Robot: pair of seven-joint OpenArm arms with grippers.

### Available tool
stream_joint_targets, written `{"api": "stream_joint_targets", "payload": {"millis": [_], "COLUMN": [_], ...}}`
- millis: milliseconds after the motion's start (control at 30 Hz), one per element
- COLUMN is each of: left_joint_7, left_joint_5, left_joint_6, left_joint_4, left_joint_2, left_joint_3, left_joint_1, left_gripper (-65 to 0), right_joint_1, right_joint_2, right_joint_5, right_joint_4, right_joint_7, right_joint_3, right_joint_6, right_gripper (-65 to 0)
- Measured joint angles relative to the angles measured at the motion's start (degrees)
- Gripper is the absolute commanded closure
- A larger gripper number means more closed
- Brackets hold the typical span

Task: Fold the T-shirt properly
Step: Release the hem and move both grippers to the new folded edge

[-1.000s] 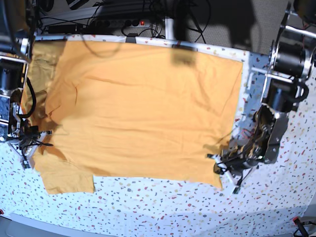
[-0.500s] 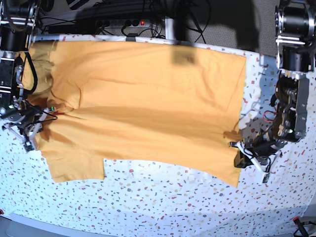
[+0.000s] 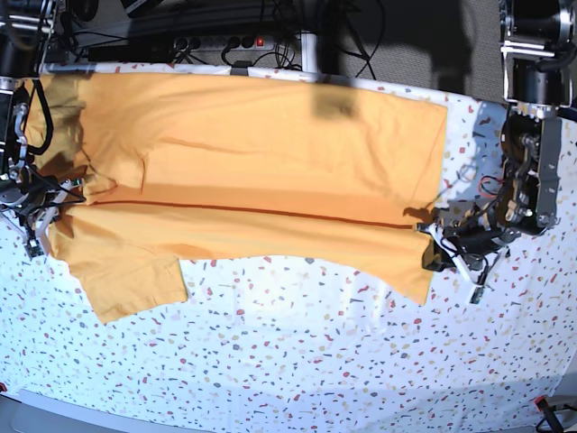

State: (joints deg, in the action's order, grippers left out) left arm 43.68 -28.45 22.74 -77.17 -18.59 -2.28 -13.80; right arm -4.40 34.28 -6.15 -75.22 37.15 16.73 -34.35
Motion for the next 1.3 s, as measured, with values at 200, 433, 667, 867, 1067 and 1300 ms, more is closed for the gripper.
{"api": "stream_joint_targets", "payload": {"millis": [200,433,667,867,1067,1300], "left_joint_7": [4.2,10.5,10.6,4.8,-5.2,-5.6], "left_joint_5": [-0.2,0.1,0.1,0.1,10.1,12.2], "left_joint_6": [0.2,-0.2,-0.2,-0.2,-5.0,-4.9], "left_joint_4": [0.0,0.0,0.0,-0.1,-0.1,9.6], "left_joint_2": [0.0,0.0,-0.1,-0.1,0.6,5.6], "left_joint_3": [0.0,0.0,0.0,0.0,0.0,0.0], "left_joint_1": [0.4,0.5,0.5,-1.1,-1.2,-1.1], "left_gripper": [0.0,-23.2,-30.3,-30.3,-30.3,-30.3], "right_joint_1": [0.3,0.3,0.5,-1.5,-6.2,-9.6], "right_joint_2": [0.0,0.0,0.2,0.5,-0.2,-3.7], "right_joint_5": [-0.7,0.0,-0.2,-3.1,-7.8,-7.7], "right_joint_4": [0.0,0.0,0.0,-1.2,-1.3,-1.3], "right_joint_7": [7.1,9.4,14.3,8.2,6.1,5.7], "right_joint_3": [0.0,0.0,0.0,0.0,0.1,0.2], "right_joint_6": [2.4,4.6,6.8,9.2,9.5,9.6], "right_gripper": [0.0,-32.5,-35.1,-35.1,-35.1,-35.1]}}
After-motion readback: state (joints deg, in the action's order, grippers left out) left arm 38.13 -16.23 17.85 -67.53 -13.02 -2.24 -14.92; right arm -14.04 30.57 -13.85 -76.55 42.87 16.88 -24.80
